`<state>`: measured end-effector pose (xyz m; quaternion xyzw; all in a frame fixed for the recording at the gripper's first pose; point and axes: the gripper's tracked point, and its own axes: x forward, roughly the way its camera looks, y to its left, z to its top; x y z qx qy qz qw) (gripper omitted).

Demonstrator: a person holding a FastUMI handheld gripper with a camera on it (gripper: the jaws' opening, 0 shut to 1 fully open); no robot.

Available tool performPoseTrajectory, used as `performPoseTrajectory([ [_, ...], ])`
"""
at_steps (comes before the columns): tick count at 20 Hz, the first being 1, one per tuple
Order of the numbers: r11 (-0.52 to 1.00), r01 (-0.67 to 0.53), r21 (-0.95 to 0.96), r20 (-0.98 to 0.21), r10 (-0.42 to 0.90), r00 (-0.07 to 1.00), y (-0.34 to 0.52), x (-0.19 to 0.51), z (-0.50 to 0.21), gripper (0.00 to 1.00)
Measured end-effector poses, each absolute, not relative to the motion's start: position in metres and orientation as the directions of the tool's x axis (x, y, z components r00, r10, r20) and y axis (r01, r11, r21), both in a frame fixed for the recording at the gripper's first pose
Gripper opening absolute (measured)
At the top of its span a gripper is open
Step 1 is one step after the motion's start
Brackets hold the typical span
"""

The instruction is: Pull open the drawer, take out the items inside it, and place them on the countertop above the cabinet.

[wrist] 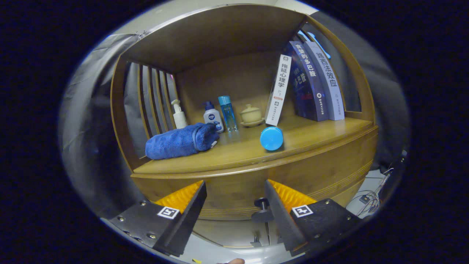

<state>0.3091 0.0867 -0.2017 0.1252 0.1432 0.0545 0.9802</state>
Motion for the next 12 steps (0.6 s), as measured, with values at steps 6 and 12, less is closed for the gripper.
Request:
performPoseTrajectory([
  [6, 0.976, -0.084, 0.203, -0.249, 0.134, 0.959, 0.089, 0.302, -0.169, 0.98],
  [12, 0.995, -0.057, 0.077, -0.103, 0.065, 0.993, 0.073, 0.264, -0.068, 0.98],
])
